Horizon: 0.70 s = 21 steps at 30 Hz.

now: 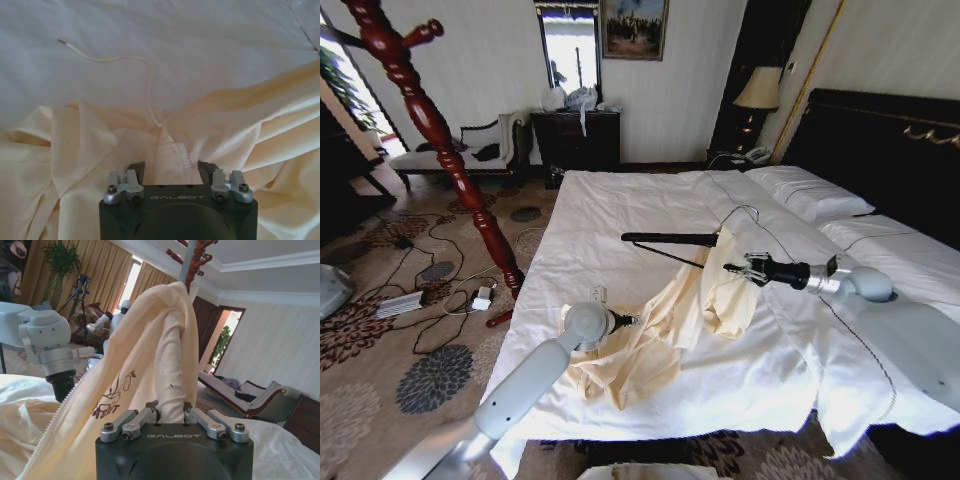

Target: Pick up the clothes from the bed and hang them on the clothes hanger.

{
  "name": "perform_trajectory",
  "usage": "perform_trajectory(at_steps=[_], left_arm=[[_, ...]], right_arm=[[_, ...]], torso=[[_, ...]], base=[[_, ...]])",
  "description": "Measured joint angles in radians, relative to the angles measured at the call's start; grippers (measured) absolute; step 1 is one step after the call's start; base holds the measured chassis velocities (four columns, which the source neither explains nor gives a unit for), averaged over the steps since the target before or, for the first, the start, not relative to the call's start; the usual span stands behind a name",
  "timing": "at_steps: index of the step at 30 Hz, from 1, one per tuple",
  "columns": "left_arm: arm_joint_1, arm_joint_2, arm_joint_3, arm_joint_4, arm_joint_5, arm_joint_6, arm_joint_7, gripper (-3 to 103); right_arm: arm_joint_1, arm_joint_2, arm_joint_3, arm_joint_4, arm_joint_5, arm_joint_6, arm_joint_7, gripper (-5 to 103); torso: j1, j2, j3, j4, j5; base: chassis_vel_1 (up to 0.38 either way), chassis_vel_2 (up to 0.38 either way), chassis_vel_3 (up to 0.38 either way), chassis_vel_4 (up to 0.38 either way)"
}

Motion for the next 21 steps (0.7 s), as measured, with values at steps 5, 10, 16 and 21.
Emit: perform_trajectory(at_steps=[5,10,16,21], left_arm=[[-0.002,-0.022,-0.011,0.035,-0.002,0.0,0.0,47],[-0.002,-0.033,-0.014,0.051,0.007,0.0,0.006,42],[-0.001,-0.024,-0.025,0.034,0.009,0.0,0.013,15],[0.004,-0.004,-0.04,0.003,0.004,0.0,0.019,2]], right_arm=[[0.001,0.001,0.0,-0.002,0.0,0.001,0.0,18],[0.003,0.001,0.0,-0.002,0.001,0.001,0.0,18],[0.002,-0.001,0.0,-0.007,0.002,0.004,-0.001,18],[0.002,0.004,-0.001,-0.012,0.0,0.006,-0.001,18]], torso=[[0.0,0.0,0.0,-0.0001,0.0],[0.0,0.0,0.0,0.0,0.0],[0.0,0.0,0.0,-0.0001,0.0],[0.0,0.0,0.0,-0.0001,0.0]], base=[[0.0,0.0,0.0,0.0],[0.0,0.0,0.0,0.0],[0.0,0.0,0.0,0.0],[0.0,0.0,0.0,0.0]])
